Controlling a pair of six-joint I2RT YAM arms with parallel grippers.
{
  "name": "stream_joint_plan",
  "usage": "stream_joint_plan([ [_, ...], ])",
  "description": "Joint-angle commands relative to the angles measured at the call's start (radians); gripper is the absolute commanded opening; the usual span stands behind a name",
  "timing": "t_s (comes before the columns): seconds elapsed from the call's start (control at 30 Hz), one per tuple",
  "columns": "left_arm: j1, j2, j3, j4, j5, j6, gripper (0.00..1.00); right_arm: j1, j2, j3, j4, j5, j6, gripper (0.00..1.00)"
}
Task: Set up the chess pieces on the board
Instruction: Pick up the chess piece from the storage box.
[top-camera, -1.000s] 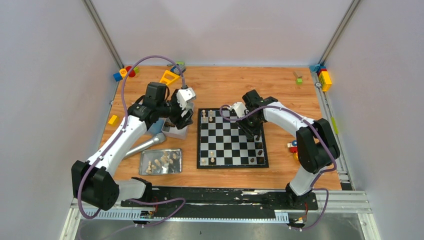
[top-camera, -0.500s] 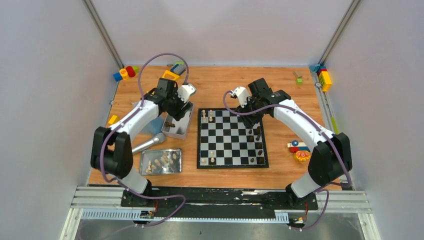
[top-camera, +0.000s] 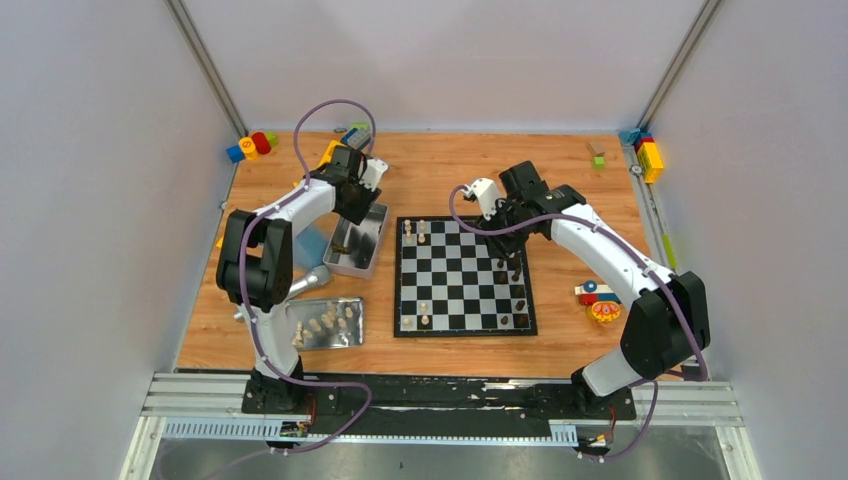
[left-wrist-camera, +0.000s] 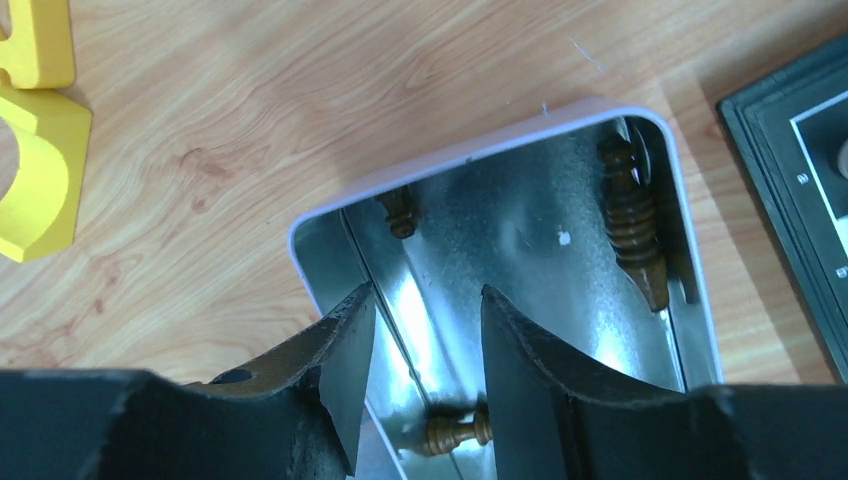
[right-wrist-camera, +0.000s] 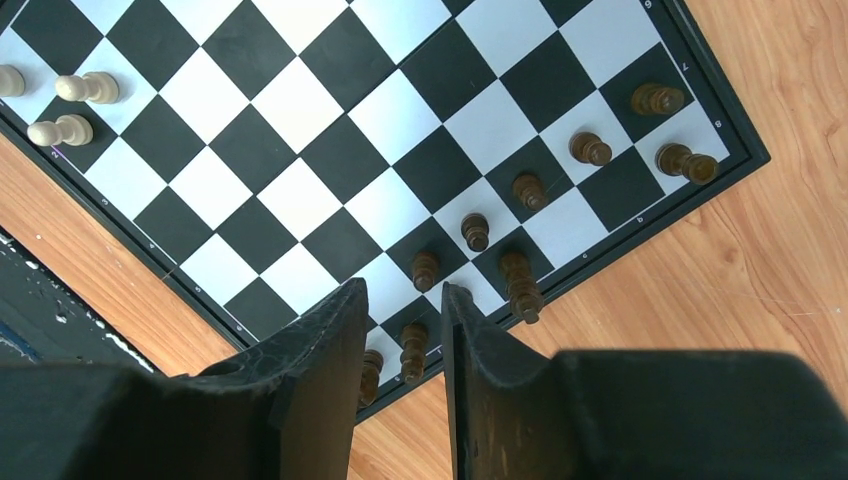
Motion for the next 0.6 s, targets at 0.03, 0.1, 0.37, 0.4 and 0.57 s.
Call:
stream_joint_plan([
  [0.03,0.000,0.041,0.059,0.031,-0.028,-0.094,0.49,-0.005,-0.018,-0.007,0.032,-0.020,0.011,0.34],
  [0.1,0.000,0.049,0.058,0.038,-0.035,-0.104,0.48,-0.005,-0.017,-0.011,0.036,-0.022,0.010,0.34],
  [0.37,0.001,0.078,0.052,0.075,-0.049,-0.124,0.42,-0.005,-0.009,-0.022,0.041,-0.035,0.012,0.33],
  [0.4,0.001,0.082,0.051,0.080,-0.050,-0.129,0.41,-0.006,-0.009,-0.023,0.041,-0.036,0.011,0.33],
  [0.57,0.001,0.096,0.056,0.094,-0.056,-0.142,0.39,-0.006,-0.010,-0.026,0.041,-0.038,0.013,0.33],
])
